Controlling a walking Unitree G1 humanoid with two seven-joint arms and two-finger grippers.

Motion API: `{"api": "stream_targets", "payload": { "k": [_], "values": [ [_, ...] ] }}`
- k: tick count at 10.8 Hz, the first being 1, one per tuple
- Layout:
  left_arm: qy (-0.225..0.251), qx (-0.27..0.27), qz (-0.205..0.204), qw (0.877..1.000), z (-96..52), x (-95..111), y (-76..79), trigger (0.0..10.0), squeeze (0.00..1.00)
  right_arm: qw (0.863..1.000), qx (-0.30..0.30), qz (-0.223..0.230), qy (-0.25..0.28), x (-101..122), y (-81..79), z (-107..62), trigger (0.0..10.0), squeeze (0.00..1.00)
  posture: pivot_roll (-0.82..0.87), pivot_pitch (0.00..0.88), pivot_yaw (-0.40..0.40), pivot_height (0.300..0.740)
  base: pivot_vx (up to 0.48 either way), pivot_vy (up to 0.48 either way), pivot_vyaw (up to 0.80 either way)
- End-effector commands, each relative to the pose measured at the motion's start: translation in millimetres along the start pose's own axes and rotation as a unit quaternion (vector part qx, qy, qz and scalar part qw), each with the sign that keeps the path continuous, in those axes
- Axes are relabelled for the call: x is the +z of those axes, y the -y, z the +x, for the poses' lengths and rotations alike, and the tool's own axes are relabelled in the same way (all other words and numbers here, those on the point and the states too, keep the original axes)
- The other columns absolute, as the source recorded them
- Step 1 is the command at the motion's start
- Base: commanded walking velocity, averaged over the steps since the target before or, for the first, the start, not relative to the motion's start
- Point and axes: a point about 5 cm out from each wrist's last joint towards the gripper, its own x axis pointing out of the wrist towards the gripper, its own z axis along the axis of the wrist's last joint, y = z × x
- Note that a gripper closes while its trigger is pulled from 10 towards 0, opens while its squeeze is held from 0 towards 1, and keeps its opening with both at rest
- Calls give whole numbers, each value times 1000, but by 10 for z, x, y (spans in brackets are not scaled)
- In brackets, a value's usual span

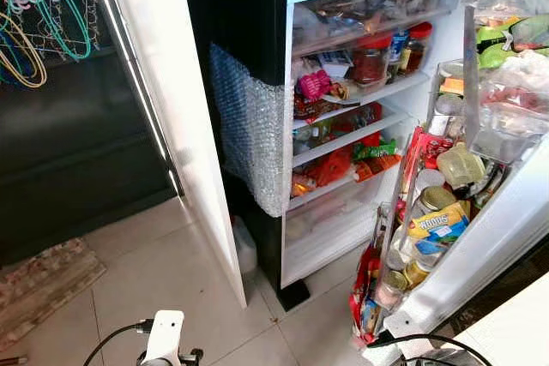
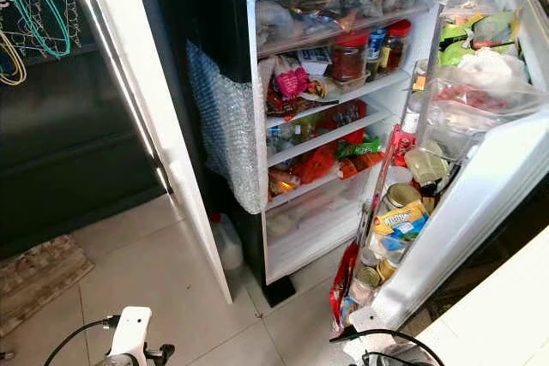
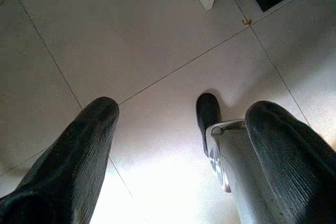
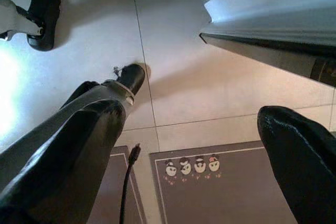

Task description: Restocking fridge

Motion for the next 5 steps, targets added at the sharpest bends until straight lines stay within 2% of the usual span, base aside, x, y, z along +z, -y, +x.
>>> {"api": "stream_targets", "payload": {
  "k": [1, 5],
  "values": [
    [-8, 6, 13, 1000, -5, -28, -34, 10000, 0, 1000, -4, 14, 2, 14, 27, -12, 10000, 0, -48, 0, -5, 740, 0, 0, 0],
    [-8, 8, 12, 1000, -4, -24, -38, 10000, 0, 1000, -2, 21, -20, -9, 26, -18, 10000, 0, -50, 0, -5, 740, 0, 0, 0]
  ]
}}
